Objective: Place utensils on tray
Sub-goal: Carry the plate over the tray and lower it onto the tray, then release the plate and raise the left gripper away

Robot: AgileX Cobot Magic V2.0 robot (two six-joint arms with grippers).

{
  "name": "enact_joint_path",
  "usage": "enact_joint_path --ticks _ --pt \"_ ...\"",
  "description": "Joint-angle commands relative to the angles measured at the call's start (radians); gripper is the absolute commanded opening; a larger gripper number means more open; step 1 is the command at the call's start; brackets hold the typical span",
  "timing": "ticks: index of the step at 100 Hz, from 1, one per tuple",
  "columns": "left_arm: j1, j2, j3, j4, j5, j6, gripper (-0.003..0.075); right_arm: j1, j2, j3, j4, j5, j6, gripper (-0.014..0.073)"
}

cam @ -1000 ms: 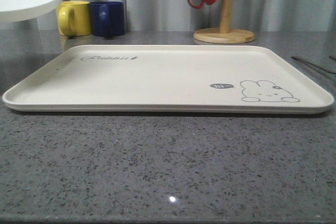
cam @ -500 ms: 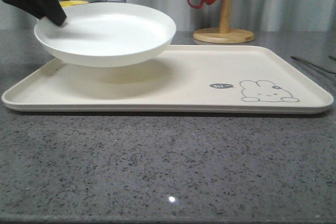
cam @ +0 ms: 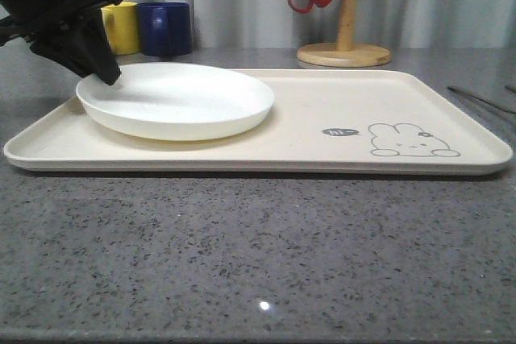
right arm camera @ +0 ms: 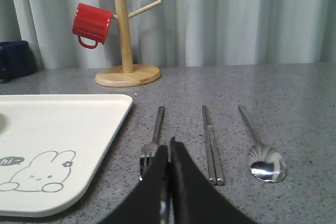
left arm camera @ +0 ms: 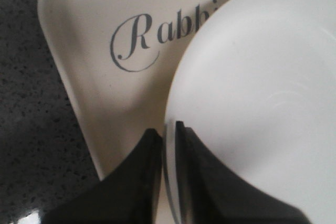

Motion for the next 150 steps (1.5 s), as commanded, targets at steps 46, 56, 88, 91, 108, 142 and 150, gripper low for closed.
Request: enact_joint_path --ticks 46,56,88,91,108,142,150 --pt "-0.009 -0.198 0.03 -0.036 -0.263 -0.009 0.0463 -0.006 -0.018 -0.018 0.002 -0.083 -0.002 -0.0056" --pt "0.0 -0.321 0.122 -0.003 -0.381 -0.009 0.0463 -0.006 -0.018 -0.018 0.002 -0.083 -0.002 -0.0056" --pt "0.067 -0.706 0.496 0.011 -0.651 -0.009 0.0463 -0.006 -0.018 -0.018 0.002 -0.083 -0.002 -0.0056" --pt "0.067 -0.745 0.531 0.011 -0.677 -0.009 0.0463 -0.006 -0.018 -0.018 0.002 -0.083 -0.002 -0.0056" --pt "0.062 -0.93 0.74 0.015 -0.843 0.02 0.0463 -0.006 -0.018 -0.018 0.002 -0.084 -0.002 -0.0056" --pt "0.062 -1.189 0.952 0.036 -0.899 0.026 0.036 -0.006 -0.018 -0.023 0.002 -0.138 -0.002 -0.0056" --pt "0.062 -1.199 0.955 0.036 -0.899 0.026 0.0215 -0.006 -0.013 -0.053 0.002 -0.103 -0.002 -0.0056"
